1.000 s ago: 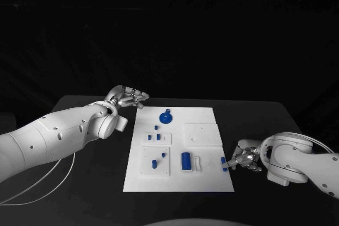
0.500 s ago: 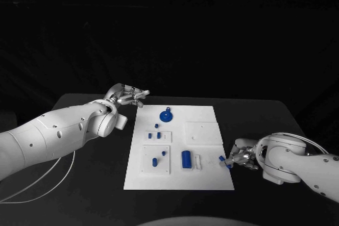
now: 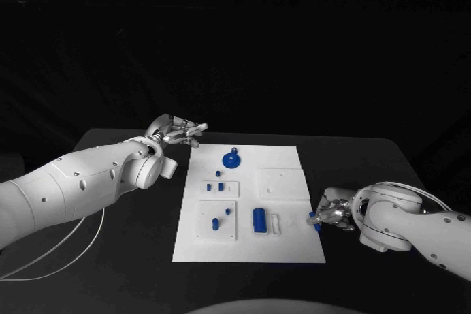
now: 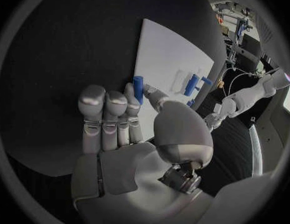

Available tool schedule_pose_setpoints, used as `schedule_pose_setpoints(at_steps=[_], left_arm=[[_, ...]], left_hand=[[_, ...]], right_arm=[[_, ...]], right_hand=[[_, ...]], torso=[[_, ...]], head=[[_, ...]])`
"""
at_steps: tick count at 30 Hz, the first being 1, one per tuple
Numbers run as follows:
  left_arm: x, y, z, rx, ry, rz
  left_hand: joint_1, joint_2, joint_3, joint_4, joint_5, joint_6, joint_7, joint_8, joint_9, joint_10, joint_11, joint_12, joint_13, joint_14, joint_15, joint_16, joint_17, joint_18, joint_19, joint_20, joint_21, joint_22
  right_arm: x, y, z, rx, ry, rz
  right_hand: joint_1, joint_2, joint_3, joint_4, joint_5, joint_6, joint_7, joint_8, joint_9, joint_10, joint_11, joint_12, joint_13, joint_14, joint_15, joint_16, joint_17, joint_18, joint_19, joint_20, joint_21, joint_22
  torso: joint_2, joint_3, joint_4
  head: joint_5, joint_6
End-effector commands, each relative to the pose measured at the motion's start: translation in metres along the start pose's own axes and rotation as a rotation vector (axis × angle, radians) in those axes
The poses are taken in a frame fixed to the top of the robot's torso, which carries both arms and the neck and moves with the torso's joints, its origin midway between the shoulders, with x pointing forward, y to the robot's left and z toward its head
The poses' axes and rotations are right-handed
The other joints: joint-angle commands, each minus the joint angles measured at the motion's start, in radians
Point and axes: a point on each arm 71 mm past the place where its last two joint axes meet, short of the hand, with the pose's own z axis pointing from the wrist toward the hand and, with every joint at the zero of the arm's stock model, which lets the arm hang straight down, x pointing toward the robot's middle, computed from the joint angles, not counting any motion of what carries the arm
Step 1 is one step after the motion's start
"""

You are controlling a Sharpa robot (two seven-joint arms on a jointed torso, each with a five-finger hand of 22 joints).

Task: Assemble the parts on the task board

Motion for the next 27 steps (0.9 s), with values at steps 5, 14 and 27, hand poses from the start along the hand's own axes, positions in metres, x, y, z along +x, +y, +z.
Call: schedule_pose_setpoints(at_steps=[5, 14, 27], left_arm=[[0.002, 0.001, -0.001, -0.002, 0.010, -0.011], [0.002, 0.002, 0.000, -0.007, 0.010, -0.011], [0.002, 0.002, 0.000, -0.011, 0.010, -0.010]], left_hand=[[0.011, 0.007, -0.010, -0.014, -0.004, -0.007, 0.000, -0.002, 0.001, -0.008, 0.001, 0.003, 0.001, 0.008, 0.001, -0.005, 0.003, -0.012, 0.008, 0.001, 0.002, -0.008], [0.013, 0.008, -0.012, -0.017, -0.004, -0.008, 0.000, -0.002, 0.001, -0.008, 0.001, 0.003, 0.001, 0.008, 0.001, -0.005, 0.003, -0.012, 0.009, 0.001, 0.002, -0.010], [0.012, 0.012, -0.015, -0.018, -0.004, -0.009, 0.001, -0.002, 0.001, -0.009, 0.002, 0.003, 0.001, 0.008, 0.001, -0.005, 0.003, -0.012, 0.009, 0.001, 0.003, -0.014]], right_arm=[[0.002, -0.003, 0.001, 0.004, -0.009, 0.046], [-0.004, -0.019, 0.003, 0.038, 0.007, 0.091], [-0.023, -0.018, 0.000, 0.024, 0.023, 0.178]], right_hand=[[-0.056, -0.008, 0.201, -0.103, 0.081, 0.004, 0.006, 0.000, 0.133, 0.015, -0.002, 0.000, -0.002, 0.003, 0.001, -0.006, -0.002, -0.014, 0.057, 0.003, -0.002, 0.004], [-0.055, -0.010, 0.202, -0.111, 0.084, 0.003, 0.006, -0.002, 0.142, 0.014, -0.001, -0.005, -0.005, 0.002, 0.001, -0.008, -0.005, -0.013, 0.056, 0.003, -0.003, 0.004], [-0.038, -0.016, 0.165, -0.117, 0.076, 0.004, 0.002, -0.001, 0.136, 0.015, -0.003, -0.006, -0.007, 0.002, 0.000, -0.009, -0.006, -0.014, 0.056, 0.002, -0.007, 0.005]], torso=[[-0.001, 0.0005, -0.0002], [-0.001, -0.0004, 0.0001], [0.000, 0.0001, 0.0002]], head=[[0.002, 0.001], [0.001, 0.003], [0.005, 0.003]])
